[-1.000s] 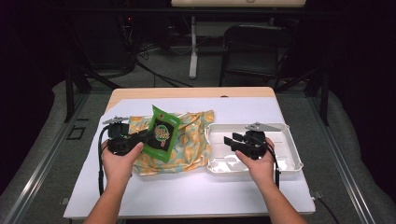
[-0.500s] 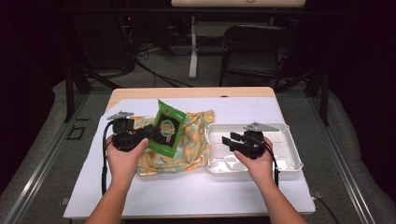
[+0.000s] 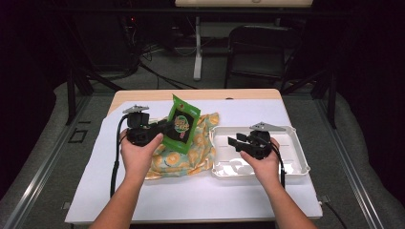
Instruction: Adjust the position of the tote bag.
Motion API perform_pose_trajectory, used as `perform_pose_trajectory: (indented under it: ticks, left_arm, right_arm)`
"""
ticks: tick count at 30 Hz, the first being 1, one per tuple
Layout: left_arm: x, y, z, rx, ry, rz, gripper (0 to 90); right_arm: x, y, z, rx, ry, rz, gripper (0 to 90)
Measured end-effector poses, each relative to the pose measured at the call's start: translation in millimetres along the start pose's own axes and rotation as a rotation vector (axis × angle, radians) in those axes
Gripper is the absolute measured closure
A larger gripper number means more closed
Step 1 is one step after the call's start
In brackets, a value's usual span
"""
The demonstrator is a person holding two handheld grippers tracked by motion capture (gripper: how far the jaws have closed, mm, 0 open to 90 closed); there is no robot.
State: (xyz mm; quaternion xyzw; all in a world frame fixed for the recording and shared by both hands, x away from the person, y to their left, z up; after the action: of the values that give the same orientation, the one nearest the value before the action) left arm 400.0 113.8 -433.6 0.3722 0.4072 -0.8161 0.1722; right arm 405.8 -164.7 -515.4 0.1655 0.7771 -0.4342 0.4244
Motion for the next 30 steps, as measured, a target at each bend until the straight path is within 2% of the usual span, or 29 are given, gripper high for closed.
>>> perform_pose_trajectory:
  ticks: [2, 5, 7, 11, 15, 20, 22, 25, 30]
  left_arm:
    - [-2.3, 2.0, 0.5, 0.003, 0.001, 0.002, 72.2]
    - [-4.5, 5.6, 1.0, 0.002, -0.001, 0.005, 72.2]
    - [-5.5, 8.0, 1.5, -0.001, 0.004, 0.000, 72.3]
    - [-7.9, 14.8, 2.2, 0.001, 0.004, -0.002, 72.3]
    - [-11.5, 21.3, 3.9, 0.009, -0.001, 0.001, 72.3]
    - [-16.6, 30.5, 9.0, 0.019, 0.004, 0.007, 72.3]
    - [-18.5, 34.9, 11.4, 0.015, 0.006, 0.006, 72.3]
    - [-21.9, 40.4, 15.5, 0.018, 0.020, 0.014, 72.3]
    - [-25.5, 51.4, 21.4, 0.026, 0.035, 0.010, 72.3]
  right_arm:
    - [-6.9, -0.7, 0.2, -0.007, 0.004, 0.019, 56.1]
    - [-18.1, 2.2, 5.1, 0.004, -0.008, 0.019, 56.7]
    - [-27.4, 4.2, 8.8, -0.013, -0.001, 0.017, 56.6]
    - [-52.7, 4.1, 15.2, -0.027, 0.004, 0.066, 56.8]
    - [-71.8, 5.6, 17.1, -0.031, -0.013, 0.104, 57.0]
    - [-66.1, 11.3, 21.8, -0.052, 0.008, 0.117, 56.6]
    - [-61.1, 15.9, 22.2, -0.039, -0.017, 0.080, 55.7]
    - [-56.6, 17.3, 23.7, -0.027, -0.033, 0.076, 55.6]
    - [-51.6, 18.1, 24.4, -0.049, -0.010, 0.067, 54.7]
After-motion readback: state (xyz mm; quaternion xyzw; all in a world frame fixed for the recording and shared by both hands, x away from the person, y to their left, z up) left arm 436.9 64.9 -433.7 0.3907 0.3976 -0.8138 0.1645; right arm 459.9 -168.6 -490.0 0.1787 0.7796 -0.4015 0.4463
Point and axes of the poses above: each handheld gripper's, and its own axes: y roughly forward along the jaws, x roughly out of its underside, z roughly to its right, the point moved 6 cm from there along y, roughly forward along the jaws, and after that the axes turned 4 degrees about -z, right-handed, at the moved point
